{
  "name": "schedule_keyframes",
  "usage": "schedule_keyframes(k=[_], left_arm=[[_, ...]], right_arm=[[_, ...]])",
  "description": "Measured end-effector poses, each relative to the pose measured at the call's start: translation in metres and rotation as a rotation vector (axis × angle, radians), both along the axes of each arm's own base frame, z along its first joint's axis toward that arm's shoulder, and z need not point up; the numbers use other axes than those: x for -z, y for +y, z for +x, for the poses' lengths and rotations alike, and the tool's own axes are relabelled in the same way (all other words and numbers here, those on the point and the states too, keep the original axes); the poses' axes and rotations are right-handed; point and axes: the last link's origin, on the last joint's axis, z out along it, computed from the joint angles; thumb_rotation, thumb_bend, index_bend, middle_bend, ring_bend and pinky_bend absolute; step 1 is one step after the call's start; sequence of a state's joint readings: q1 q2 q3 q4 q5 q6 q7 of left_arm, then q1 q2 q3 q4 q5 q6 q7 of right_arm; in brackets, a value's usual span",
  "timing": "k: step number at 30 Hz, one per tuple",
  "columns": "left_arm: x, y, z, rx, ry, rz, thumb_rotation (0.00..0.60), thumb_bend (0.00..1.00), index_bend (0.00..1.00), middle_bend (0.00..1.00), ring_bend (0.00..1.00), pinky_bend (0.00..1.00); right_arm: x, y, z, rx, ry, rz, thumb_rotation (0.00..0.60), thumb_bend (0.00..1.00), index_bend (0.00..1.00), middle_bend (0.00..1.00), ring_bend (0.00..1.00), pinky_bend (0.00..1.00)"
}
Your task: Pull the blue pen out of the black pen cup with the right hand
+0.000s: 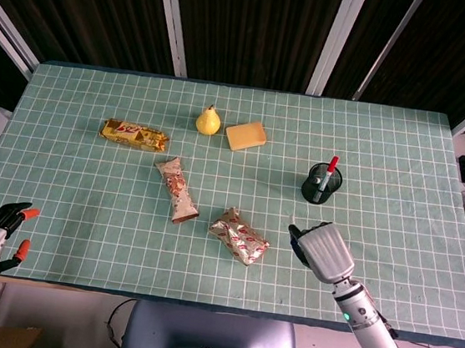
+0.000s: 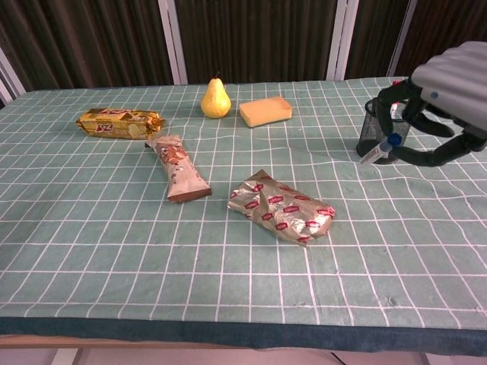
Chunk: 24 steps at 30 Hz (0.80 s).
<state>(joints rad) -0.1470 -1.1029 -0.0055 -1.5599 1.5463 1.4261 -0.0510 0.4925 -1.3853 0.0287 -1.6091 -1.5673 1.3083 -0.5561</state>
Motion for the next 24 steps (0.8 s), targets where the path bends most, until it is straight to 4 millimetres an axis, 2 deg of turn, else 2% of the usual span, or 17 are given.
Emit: schedule_keyframes(k=[9,16,18,24], left_arm=[[0.000,0.000,-0.001,-0.002,0.001,0.001,0.600,0.47,0.25,0.15,0.15,0.36],[-0.001,0.000,-0.001,-0.003,0.001,0.004,0.600,0.47,0.25,0.15,0.15,0.36],[-0.001,0.000,-0.001,-0.003,0.001,0.005,0.600,0.47,0.25,0.15,0.15,0.36],[-0.001,0.000,-0.001,-0.004,0.001,0.006,0.600,0.47,0.25,0.15,0.15,0.36]], right_arm=[[0.015,-0.012,-0.023,0.110,0.339,-0.038,0.600,0.99,0.85,1.00,1.00,1.00],[0.034,-0.027,-0.039,0.194,0.509,-0.059,0.600,0.95,0.83,1.00,1.00,1.00],[0.040,-0.032,-0.042,0.197,0.517,-0.066,0.600,0.88,0.75,1.00,1.00,1.00],[0.051,-0.045,-0.051,0.212,0.458,-0.066,0.600,0.51,0.33,1.00,1.00,1.00]])
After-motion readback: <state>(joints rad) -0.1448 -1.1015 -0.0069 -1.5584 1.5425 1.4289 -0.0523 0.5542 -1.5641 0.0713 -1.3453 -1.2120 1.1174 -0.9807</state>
